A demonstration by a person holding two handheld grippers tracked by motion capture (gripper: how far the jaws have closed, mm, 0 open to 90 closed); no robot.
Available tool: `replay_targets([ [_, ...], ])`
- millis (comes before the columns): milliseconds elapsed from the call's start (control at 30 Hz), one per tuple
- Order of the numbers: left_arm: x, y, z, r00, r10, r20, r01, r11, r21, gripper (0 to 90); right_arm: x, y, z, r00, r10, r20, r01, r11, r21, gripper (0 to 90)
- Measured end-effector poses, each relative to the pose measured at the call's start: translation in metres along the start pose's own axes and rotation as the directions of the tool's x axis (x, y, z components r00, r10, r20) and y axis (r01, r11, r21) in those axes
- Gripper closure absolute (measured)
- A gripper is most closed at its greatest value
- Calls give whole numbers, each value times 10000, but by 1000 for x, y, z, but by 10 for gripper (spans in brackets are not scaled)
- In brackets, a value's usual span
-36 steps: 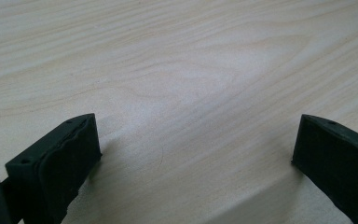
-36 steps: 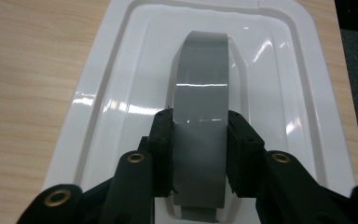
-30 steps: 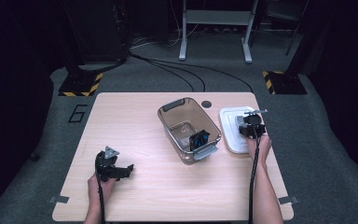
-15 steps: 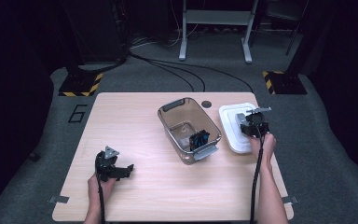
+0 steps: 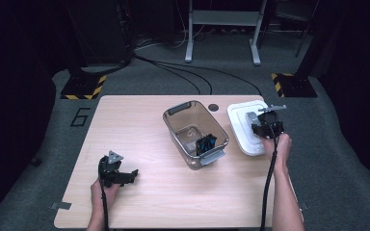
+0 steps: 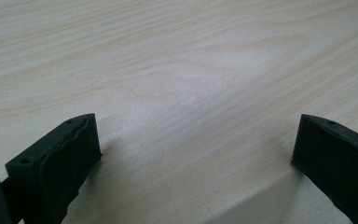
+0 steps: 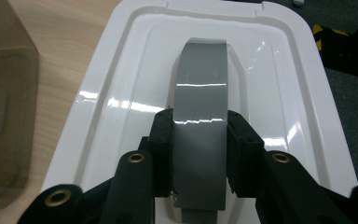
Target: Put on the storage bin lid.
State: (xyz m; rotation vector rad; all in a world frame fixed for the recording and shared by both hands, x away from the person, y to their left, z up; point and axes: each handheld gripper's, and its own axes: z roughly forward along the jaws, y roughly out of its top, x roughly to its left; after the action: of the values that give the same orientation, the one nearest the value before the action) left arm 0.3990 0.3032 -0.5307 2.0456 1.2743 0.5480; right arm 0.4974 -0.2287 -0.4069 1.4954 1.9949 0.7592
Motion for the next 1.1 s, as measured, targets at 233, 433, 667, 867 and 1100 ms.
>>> replay_targets([
  [233,0,0,0,10000,0,5,0,10000,3,7,3,13,-19,9996,-279,-7,279,9995,-175,670],
  [433,0,0,0,10000,3,3,-3,10000,5,7,8,24,-33,9989,-473,-68,471,9986,-259,669],
  [667,0,0,0,10000,3,-1,-3,10000,3,7,13,34,-43,9980,-618,-99,615,9977,-296,670],
  [867,0,0,0,10000,5,-1,-5,10000,5,7,17,40,-49,9972,-732,-118,727,9967,-368,670],
  [1100,0,0,0,10000,1,0,-1,10000,3,7,23,49,-58,9958,-898,-185,889,9950,-446,670],
])
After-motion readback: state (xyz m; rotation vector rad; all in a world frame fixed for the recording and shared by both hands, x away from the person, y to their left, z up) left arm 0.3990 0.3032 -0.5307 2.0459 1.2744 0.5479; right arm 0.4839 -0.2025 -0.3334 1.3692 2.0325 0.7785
